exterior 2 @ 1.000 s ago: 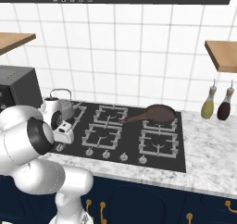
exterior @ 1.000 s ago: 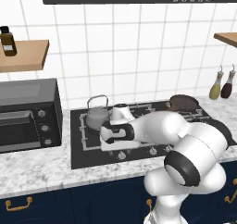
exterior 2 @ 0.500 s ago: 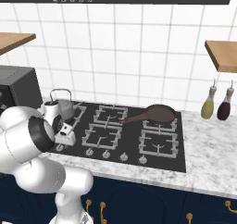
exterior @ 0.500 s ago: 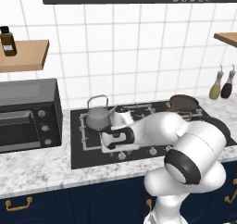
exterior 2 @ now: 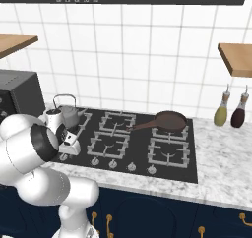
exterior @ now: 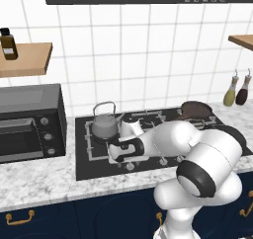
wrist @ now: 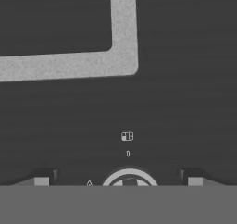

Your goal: Pick the kettle from the counter and place it on a stove burner. Then turn the burner on.

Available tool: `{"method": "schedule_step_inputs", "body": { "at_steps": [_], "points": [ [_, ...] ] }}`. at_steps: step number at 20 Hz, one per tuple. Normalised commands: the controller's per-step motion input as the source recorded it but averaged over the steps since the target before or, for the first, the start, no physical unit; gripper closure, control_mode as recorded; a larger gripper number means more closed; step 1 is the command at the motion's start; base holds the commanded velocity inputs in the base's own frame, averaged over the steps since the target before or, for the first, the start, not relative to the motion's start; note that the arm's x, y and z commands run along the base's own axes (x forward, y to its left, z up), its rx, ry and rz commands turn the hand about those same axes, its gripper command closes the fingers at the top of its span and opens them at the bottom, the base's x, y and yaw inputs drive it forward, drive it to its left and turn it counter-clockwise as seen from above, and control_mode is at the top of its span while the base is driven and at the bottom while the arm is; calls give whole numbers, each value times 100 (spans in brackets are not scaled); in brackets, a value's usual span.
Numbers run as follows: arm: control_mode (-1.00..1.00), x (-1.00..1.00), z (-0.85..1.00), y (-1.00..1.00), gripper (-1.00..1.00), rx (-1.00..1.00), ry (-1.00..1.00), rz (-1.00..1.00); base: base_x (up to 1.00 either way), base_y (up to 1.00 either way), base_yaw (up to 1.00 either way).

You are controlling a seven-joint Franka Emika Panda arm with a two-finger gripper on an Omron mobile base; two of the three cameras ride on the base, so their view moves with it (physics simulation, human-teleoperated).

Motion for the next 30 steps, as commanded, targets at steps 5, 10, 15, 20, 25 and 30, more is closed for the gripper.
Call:
{"method": "schedule_step_inputs", "body": {
  "at_steps": [5, 10, 15, 20, 25, 30],
  "points": [
    [-100, 0, 0, 0, -100, 0, 0, 0, 0, 0, 0],
    [-100, 0, 0, 0, -100, 0, 0, 0, 0, 0, 0],
    [-100, -5, 0, -1, -100, 0, -3, 0, 0, 0, 0],
    [-100, -23, -1, 0, -100, 0, -2, 0, 0, 0, 0],
    [-100, -2, 0, 0, -100, 0, 0, 0, 0, 0, 0],
    [-100, 0, 0, 0, 100, 0, 0, 0, 0, 0, 0]
  ]
}}
